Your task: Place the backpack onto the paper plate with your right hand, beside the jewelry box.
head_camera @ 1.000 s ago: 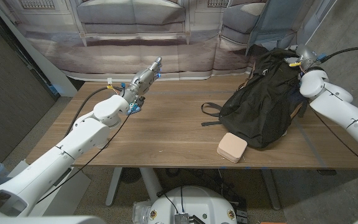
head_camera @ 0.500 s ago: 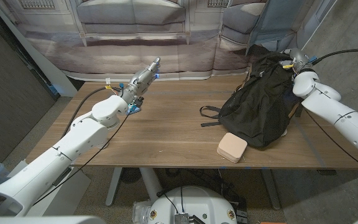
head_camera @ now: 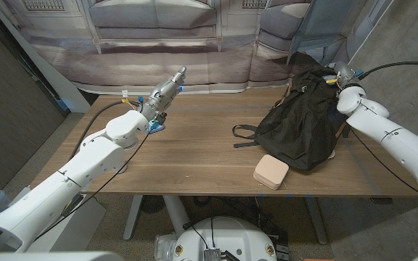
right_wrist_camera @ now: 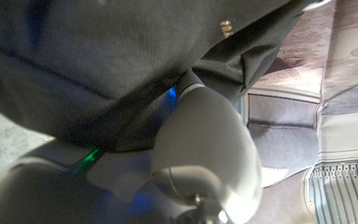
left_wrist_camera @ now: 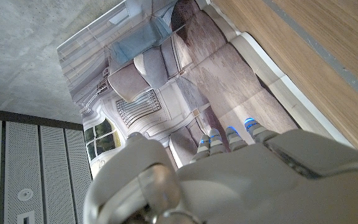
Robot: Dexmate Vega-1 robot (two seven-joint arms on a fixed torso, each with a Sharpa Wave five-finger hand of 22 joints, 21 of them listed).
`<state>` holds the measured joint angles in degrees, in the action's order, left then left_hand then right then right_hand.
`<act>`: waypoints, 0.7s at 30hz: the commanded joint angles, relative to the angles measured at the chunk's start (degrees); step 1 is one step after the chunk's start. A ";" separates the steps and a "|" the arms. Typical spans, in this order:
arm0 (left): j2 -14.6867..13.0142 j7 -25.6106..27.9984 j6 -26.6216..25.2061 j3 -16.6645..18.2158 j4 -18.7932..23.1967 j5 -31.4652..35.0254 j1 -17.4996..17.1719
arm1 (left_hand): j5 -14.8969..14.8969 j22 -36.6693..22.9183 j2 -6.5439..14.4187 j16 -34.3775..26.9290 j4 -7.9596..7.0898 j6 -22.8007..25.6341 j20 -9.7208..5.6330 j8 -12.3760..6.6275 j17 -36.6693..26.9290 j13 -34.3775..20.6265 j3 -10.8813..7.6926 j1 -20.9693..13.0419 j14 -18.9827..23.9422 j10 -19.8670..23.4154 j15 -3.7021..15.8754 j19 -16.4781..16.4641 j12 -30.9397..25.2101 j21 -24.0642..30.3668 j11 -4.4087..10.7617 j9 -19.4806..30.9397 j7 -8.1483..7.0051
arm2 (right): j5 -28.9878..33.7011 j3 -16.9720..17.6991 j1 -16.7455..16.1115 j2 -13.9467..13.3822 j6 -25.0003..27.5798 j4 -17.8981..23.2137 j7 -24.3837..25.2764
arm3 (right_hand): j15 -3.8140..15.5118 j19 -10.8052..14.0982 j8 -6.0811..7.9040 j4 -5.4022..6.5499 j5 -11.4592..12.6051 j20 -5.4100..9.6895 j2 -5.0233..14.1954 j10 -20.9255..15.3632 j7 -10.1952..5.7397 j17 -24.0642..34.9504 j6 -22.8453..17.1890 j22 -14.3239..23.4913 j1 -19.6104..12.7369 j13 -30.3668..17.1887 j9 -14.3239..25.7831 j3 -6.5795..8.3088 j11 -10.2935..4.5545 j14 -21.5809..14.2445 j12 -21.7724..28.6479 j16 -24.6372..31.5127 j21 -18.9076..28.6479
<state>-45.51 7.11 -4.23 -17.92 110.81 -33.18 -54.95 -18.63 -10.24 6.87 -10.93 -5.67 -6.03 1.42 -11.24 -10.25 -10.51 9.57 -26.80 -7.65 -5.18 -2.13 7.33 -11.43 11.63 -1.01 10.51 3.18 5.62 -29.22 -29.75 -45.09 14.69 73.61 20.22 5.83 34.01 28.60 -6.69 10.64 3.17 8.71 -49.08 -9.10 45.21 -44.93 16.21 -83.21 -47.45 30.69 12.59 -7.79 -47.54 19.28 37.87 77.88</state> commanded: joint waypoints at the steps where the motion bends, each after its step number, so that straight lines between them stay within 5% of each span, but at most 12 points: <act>1: -0.15 0.72 -0.26 0.46 0.42 -0.04 -0.69 | 0.16 -0.19 0.21 0.20 -0.17 -0.59 0.33 0.08 -0.31 -0.25 0.39 -0.49 -0.38 -0.55 -0.06 0.04 -0.10 -0.12 0.07 0.26 -0.01 | -1.16 -1.04 1.46 0.70 0.00 -3.15 0.23 | 7.61 -0.48 0.13 0.07 0.15 9.08 0.60 0.31 0.07 0.01 -0.01 -0.10 -0.23 0.09 0.04 0.51 -0.10 0.56 -0.16 -0.61 -0.53; 21: 0.55 0.57 0.15 -0.14 -0.59 0.05 -0.37 | 0.16 -0.19 0.28 0.20 -0.19 -0.57 0.35 0.05 -0.31 -0.25 0.52 -0.58 -0.41 -0.57 -0.11 0.02 -0.11 -0.10 0.17 0.27 0.03 | -1.61 -3.13 2.91 1.00 -0.05 -5.27 -1.61 | 7.53 -3.52 -0.93 1.27 0.11 9.13 0.87 2.31 0.30 -3.67 1.95 -2.57 1.94 0.91 -0.71 1.69 0.83 1.75 -1.36 -5.52 -3.76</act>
<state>-45.17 7.65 -4.42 -17.85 110.49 -33.23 -55.36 -18.63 -10.24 7.03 -10.93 -5.91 -6.03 1.42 -11.24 -10.26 -10.51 9.80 -26.96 -7.65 -5.18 -2.13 7.33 -11.43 11.63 -1.01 10.51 3.18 4.02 -31.13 -27.52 -44.18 13.94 69.03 19.49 5.31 31.22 28.01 -5.96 10.61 3.04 9.83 -47.54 -8.78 42.55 -43.75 14.02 -82.46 -46.72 30.06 13.97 -6.85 -46.01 18.48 33.40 74.70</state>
